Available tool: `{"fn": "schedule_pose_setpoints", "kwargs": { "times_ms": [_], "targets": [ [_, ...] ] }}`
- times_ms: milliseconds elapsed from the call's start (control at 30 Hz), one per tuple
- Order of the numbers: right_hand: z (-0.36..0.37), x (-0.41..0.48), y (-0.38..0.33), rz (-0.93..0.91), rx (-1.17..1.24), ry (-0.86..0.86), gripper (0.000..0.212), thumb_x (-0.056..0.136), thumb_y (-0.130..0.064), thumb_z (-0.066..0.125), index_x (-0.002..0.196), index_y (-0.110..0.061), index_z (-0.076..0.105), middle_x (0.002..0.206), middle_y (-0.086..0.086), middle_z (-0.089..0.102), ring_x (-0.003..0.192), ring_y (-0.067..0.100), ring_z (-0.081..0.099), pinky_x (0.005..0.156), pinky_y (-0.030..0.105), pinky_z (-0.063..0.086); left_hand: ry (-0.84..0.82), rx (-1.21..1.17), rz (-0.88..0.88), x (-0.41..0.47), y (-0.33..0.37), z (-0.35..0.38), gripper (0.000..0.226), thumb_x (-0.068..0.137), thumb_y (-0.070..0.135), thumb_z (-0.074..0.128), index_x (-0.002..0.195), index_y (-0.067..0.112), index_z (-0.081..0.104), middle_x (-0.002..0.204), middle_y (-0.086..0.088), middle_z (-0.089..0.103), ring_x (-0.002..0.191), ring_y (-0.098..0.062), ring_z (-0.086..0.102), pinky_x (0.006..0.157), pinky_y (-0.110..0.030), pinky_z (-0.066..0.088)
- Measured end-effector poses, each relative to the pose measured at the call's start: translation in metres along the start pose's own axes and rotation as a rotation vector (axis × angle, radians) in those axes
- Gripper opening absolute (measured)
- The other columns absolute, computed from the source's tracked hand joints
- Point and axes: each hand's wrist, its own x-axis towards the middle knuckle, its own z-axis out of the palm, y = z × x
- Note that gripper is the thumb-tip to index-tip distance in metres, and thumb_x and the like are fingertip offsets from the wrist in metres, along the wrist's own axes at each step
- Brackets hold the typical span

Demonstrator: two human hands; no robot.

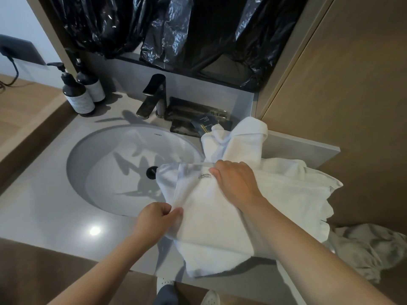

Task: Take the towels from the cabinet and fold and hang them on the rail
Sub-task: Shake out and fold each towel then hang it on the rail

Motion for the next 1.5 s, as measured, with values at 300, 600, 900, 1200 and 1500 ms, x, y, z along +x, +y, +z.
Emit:
{"fn": "schedule_pose_setpoints", "kwargs": {
  "times_ms": [300,600,900,1200,1500],
  "targets": [
    [-0.015,-0.038,0.010,0.074,0.191,0.079,0.023,0.100,-0.035,0.048,0.111,-0.018,0.060,0.105,-0.003,0.062,0.097,0.024,0.054,0.088,0.036,0.038,0.079,-0.082,0.050,0.033,0.026,-0.008,0.029,0.089,0.049,0.060,0.077,0.023,0.055,0.074,0.012,0.060,0.066,-0.011,0.056,0.057,-0.025,0.037],
    [-0.009,-0.018,0.001,0.282,0.328,0.133,0.018,0.098,-0.029,0.055,0.085,-0.016,0.054,0.076,-0.002,0.065,0.073,0.024,0.058,0.076,0.034,0.034,0.146,0.044,-0.008,0.047,0.032,0.005,0.057,0.097,0.042,0.050,0.051,0.015,0.029,0.045,0.004,0.032,0.046,-0.016,0.033,0.047,-0.031,0.021],
    [0.001,-0.010,0.001,0.222,0.131,0.065,0.027,0.105,-0.027,0.031,0.092,-0.020,0.054,0.085,-0.003,0.064,0.078,0.023,0.059,0.077,0.036,0.031,0.206,-0.024,-0.019,0.067,0.040,0.010,0.029,0.088,0.044,0.061,0.084,0.016,0.054,0.080,0.008,0.054,0.065,-0.009,0.053,0.050,-0.021,0.031],
    [-0.003,-0.009,0.001,0.236,0.174,0.060,0.031,0.104,-0.039,0.034,0.094,-0.020,0.057,0.086,-0.004,0.066,0.082,0.022,0.059,0.083,0.036,0.034,0.137,-0.405,-0.042,0.085,0.056,0.008,0.031,0.086,0.042,0.068,0.102,0.018,0.058,0.089,-0.001,0.063,0.076,-0.012,0.061,0.060,-0.023,0.044],
    [0.002,-0.013,0.003,0.257,0.123,0.216,0.025,0.098,-0.040,0.046,0.097,-0.019,0.059,0.095,0.002,0.059,0.088,0.026,0.052,0.079,0.039,0.038,0.231,-0.219,0.108,0.084,0.060,0.003,0.028,0.092,0.043,0.060,0.087,0.016,0.051,0.077,0.002,0.055,0.069,-0.008,0.050,0.056,-0.024,0.035]
  ]
}}
